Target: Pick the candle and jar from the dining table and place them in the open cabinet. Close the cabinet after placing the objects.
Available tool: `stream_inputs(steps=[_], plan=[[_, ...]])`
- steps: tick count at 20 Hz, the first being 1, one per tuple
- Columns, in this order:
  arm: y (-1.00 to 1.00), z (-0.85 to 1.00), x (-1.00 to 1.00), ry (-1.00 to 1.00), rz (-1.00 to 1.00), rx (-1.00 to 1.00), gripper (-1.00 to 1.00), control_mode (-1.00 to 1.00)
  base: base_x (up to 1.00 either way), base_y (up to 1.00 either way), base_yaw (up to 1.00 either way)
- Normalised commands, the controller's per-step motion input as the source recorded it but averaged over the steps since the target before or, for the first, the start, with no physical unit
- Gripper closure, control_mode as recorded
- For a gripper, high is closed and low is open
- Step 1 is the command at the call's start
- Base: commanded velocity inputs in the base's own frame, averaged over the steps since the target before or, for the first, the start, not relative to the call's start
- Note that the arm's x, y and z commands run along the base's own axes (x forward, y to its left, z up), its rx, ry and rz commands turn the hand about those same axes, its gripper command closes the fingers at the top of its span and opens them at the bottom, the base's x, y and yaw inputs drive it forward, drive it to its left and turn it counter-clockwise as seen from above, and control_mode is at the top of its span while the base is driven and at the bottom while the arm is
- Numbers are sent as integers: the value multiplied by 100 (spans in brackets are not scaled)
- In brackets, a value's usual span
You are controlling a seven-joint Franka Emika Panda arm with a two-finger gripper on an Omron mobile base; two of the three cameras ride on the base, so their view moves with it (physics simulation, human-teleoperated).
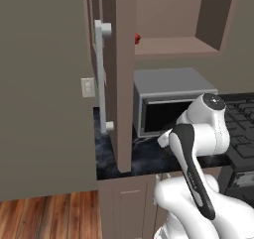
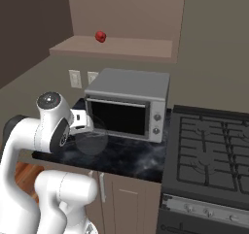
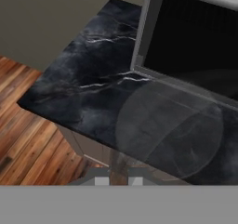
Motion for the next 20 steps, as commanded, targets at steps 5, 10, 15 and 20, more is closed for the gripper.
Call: stream_inputs(steps=[5,10,15,20], plan=[[0,0,0,0,2,0,100,-100,1,0,0],[0,30,-7,0,4,-10,100,-100,0,0,0],[0,51,0,0,2,-20,100,-100,0,0,0],[-1,65,0,0,2,-24,100,-100,0,0,0]])
